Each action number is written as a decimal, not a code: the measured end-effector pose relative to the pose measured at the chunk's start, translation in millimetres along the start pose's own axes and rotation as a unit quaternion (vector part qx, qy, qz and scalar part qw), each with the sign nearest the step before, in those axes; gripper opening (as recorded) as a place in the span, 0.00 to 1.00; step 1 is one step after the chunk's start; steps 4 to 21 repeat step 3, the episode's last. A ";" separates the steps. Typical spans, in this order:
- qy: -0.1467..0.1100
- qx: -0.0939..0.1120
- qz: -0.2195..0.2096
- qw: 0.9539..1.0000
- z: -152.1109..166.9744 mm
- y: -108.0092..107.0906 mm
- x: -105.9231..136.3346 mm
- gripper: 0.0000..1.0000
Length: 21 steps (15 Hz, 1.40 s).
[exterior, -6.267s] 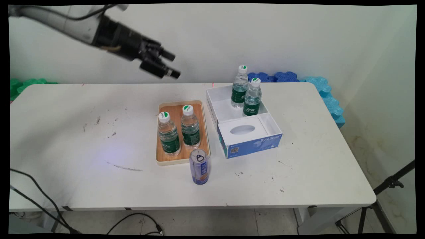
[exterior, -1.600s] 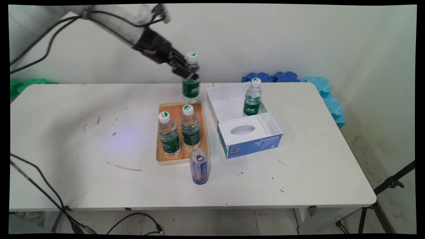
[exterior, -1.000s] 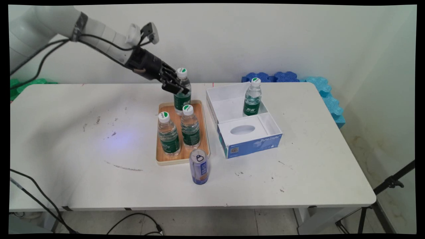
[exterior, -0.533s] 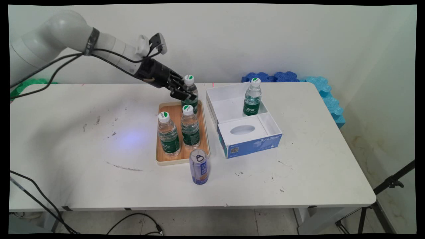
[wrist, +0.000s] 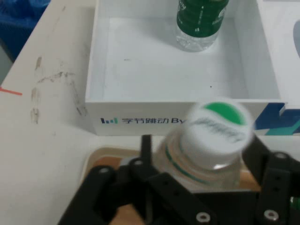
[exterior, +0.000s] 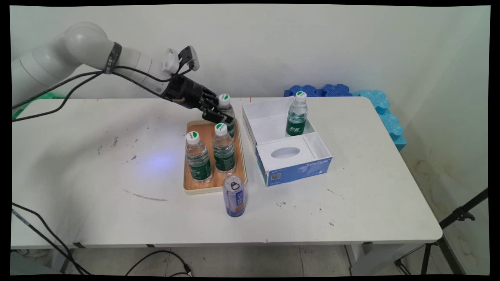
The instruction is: Place the picked object on the tray
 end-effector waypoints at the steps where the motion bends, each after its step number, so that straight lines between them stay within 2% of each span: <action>1: 0.000 0.000 0.001 1.000 0.5 0.2 -1.7 1.00; 21: 0.000 -0.001 0.003 1.000 1.2 1.2 -4.0 1.00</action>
